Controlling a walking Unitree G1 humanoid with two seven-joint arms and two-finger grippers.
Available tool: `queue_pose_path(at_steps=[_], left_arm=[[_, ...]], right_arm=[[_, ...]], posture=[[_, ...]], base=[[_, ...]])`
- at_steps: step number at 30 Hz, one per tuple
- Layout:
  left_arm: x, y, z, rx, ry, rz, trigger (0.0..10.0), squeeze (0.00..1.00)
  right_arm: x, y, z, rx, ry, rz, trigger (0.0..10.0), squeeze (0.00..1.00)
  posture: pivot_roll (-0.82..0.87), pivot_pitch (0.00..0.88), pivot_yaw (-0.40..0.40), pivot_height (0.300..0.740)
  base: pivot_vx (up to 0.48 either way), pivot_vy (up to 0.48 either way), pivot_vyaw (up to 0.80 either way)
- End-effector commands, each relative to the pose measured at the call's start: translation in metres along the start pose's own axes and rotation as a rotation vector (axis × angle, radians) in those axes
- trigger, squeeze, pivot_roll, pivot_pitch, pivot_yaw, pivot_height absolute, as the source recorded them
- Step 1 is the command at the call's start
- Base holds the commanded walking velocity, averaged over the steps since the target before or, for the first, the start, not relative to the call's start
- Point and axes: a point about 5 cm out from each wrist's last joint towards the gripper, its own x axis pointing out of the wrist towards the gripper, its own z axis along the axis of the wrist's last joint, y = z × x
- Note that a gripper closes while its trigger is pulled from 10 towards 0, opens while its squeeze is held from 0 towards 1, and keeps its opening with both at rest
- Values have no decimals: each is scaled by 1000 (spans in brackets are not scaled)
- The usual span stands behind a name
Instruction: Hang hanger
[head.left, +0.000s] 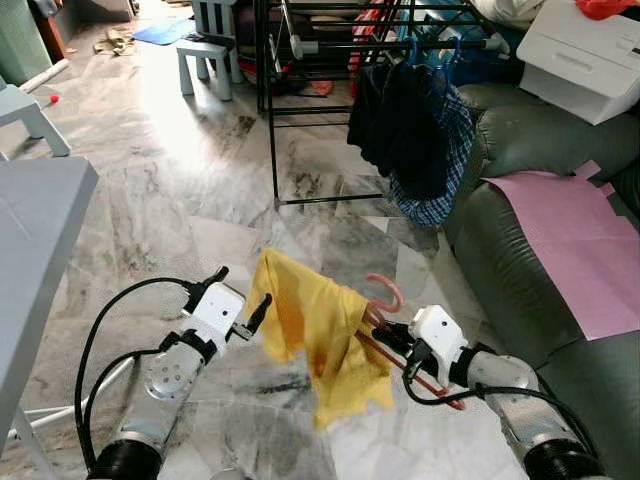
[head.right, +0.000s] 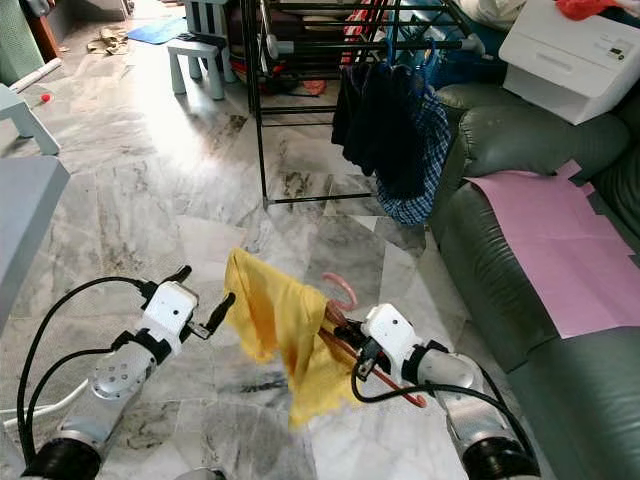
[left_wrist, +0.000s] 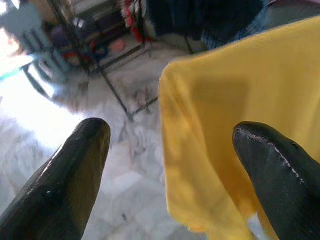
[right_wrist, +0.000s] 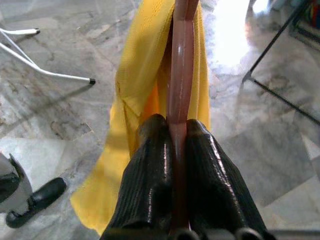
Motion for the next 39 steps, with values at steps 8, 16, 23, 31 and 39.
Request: queue_pose_path(at_steps=[8, 16, 23, 31, 39], left_arm=[[-1, -7, -26, -231, 134, 140, 10000, 1000], [2, -10, -27, -266, 143, 157, 10000, 1000], [7, -15, -20, -175, 109, 108, 10000, 1000], [22, -3, 17, 150, -41, -100, 10000, 0], [24, 6, 29, 268, -88, -223, 10000, 1000]], right_arm=[[18, 6, 6, 43, -32, -41, 10000, 0], [21, 9, 5, 23, -28, -18, 10000, 0], [19, 8, 8, -35, -35, 12, 10000, 0], [2, -4, 9, -218, 7, 130, 10000, 0], [-4, -11, 7, -275, 47, 179, 10000, 0]], posture=[[41, 45, -69, 740], [37, 40, -78, 740], [33, 36, -77, 740], [29, 35, -61, 740], [28, 33, -58, 740]], base=[[0, 0, 0], [0, 0, 0], [0, 0, 0], [0, 0, 0], [0, 0, 0]])
